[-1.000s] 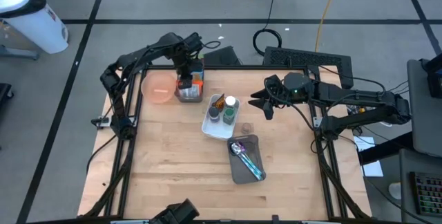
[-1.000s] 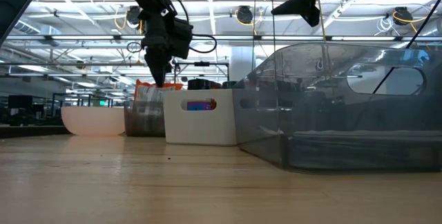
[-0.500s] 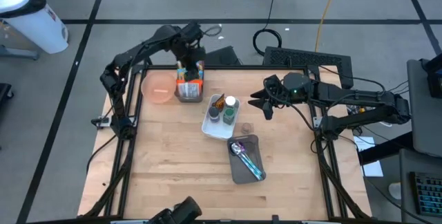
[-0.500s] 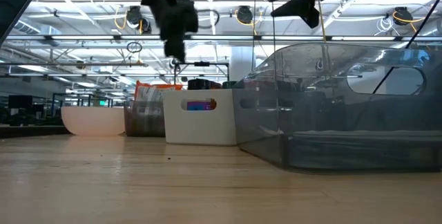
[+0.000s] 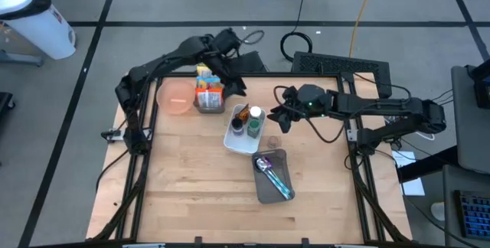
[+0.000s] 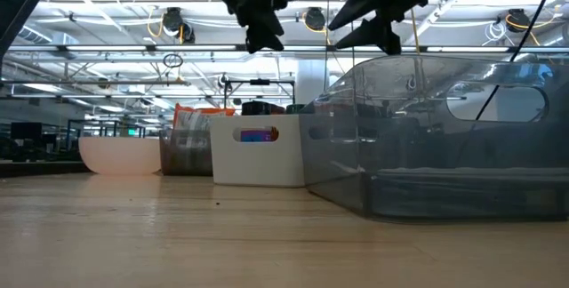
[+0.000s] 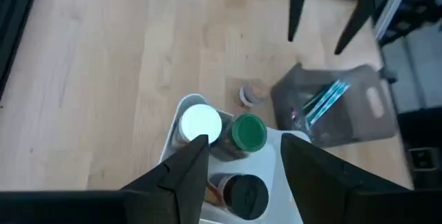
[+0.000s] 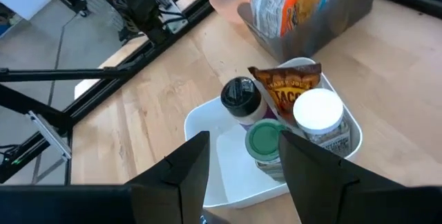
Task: Pick & Place Food Item
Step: Put the brown seasoning bottle into the white bin
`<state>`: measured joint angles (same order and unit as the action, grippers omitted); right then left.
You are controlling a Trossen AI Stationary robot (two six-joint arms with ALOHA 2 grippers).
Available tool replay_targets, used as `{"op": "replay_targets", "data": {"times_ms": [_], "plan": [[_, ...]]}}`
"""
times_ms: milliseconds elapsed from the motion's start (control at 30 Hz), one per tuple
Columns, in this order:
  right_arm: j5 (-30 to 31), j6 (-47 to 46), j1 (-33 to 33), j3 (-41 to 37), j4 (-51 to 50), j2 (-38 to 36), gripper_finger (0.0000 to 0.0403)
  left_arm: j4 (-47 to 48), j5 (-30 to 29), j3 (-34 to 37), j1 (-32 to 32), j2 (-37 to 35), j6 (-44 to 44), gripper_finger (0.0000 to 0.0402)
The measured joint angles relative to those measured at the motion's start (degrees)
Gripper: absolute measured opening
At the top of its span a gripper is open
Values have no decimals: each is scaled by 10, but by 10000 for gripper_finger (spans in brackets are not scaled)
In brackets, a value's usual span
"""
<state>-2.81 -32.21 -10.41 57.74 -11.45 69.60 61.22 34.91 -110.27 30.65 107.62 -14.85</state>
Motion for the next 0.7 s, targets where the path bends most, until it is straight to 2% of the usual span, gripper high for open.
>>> {"op": "replay_targets", "data": {"times_ms": [100, 300, 467, 567, 700], "plan": [[-2, 0, 0, 0, -4, 3, 164, 3, -17, 0, -22, 0, -2, 189], [-33, 62, 0, 0, -83, -26, 164, 19, 28, 0, -61, -5, 17, 189], [-34, 129, 0, 0, -160, -37, 164, 15, 26, 0, -105, -6, 71, 189], [-33, 173, 0, 0, -210, -36, 164, -20, 15, 0, -139, -6, 103, 189], [-17, 215, -7, 0, -231, -35, 165, -128, -10, 0, -182, -8, 187, 189]]}}
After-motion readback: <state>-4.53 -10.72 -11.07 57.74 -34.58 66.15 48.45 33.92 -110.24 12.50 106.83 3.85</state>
